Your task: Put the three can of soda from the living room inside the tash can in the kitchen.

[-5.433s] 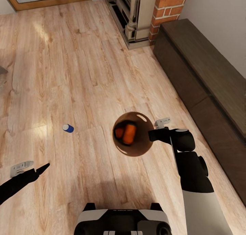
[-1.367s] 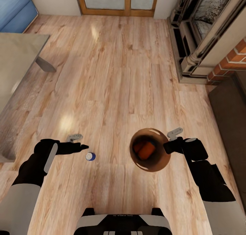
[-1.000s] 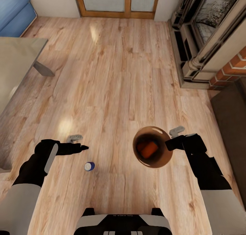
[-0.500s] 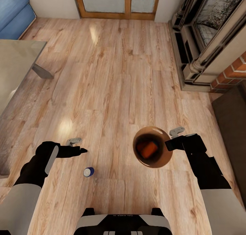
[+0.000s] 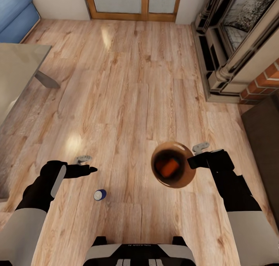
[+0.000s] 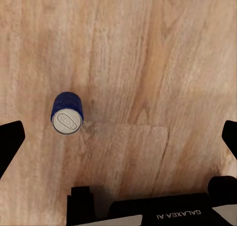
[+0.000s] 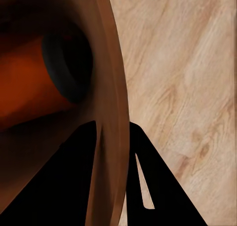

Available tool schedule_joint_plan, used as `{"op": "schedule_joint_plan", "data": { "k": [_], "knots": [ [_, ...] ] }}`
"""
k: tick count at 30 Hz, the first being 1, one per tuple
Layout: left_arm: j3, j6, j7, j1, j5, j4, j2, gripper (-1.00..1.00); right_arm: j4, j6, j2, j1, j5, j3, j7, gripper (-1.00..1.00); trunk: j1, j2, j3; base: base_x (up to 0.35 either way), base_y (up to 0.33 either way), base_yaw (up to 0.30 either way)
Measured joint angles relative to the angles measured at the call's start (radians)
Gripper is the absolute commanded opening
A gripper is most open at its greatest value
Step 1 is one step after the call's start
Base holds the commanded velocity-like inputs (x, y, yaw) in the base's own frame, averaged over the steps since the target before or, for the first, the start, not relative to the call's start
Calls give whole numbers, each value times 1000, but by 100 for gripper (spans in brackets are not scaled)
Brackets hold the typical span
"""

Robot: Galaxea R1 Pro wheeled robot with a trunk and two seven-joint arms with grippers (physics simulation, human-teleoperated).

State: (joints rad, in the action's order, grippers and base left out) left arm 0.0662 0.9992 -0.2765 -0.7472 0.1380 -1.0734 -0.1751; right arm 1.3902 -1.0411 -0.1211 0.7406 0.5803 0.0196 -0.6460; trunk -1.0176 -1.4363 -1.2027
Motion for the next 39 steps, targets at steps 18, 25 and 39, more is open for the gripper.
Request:
{"op": "schedule_joint_plan", "data": {
  "k": [18, 25, 39],
  "knots": [
    [-10, -204, 154, 0, 0, 282, 20, 100, -1, 0, 15, 137, 3, -1, 0, -100, -69, -126, -56, 0, 0, 0],
    [-16, -219, 155, 0, -1, 286, 34, 100, -1, -2, 16, 139, -3, 5, -2, -100, -96, -175, -78, 0, 0, 0],
    [-22, -231, 155, 0, -3, 309, 40, 100, -1, -3, 17, 139, 3, 7, -2, -100, -150, -273, -122, 0, 0, 0]
  ]
}}
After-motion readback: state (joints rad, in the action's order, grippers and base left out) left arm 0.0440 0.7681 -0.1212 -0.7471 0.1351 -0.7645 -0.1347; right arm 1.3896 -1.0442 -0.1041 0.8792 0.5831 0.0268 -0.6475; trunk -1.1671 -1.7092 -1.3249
